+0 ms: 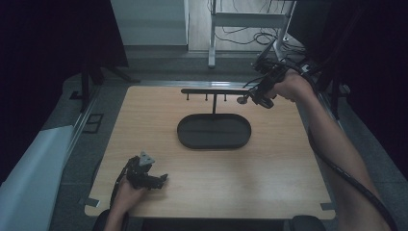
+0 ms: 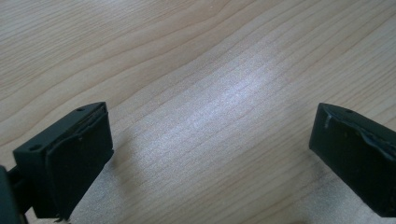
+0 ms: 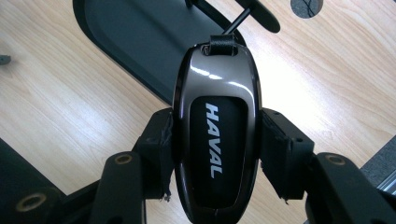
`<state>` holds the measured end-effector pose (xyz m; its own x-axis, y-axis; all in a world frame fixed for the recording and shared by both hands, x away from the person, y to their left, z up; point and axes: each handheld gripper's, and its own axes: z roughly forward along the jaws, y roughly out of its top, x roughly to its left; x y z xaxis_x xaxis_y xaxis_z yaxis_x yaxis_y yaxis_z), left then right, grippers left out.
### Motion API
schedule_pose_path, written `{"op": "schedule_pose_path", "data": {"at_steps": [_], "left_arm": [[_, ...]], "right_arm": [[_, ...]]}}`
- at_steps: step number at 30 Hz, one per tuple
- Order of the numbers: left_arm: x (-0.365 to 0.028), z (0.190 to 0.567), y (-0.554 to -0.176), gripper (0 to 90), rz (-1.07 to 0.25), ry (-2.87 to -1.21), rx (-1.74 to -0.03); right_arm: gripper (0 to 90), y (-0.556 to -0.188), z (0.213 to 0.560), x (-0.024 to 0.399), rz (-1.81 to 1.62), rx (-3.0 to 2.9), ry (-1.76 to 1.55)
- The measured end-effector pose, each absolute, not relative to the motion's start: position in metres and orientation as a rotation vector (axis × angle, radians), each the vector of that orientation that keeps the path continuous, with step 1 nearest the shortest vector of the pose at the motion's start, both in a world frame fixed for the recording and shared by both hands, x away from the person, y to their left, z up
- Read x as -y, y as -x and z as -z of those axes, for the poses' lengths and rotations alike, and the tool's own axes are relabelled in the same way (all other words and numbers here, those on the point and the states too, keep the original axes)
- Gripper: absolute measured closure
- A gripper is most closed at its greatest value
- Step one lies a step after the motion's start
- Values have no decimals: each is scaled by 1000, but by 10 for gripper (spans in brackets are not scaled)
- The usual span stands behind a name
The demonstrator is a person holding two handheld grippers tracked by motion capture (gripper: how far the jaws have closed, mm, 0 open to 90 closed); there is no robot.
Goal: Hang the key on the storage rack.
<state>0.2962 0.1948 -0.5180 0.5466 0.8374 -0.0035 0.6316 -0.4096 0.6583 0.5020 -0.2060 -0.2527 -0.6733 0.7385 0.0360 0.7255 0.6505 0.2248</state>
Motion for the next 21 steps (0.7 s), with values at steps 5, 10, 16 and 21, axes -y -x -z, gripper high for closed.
{"op": "schedule_pose_path", "data": {"at_steps": [5,10,16,21], "left_arm": [[-194,518,-296,0,-439,-2177,-1176],[-194,518,-296,0,-439,-2179,-1173],[-194,518,-296,0,-437,-2181,-1170],[-193,518,-296,0,-436,-2184,-1168]], "right_arm": [[489,-504,250,205,-347,-2793,-1242],[489,-507,251,202,-353,-2772,-1250],[489,-511,255,197,-337,-2745,-1263],[489,-514,257,198,-328,-2725,-1278]]}}
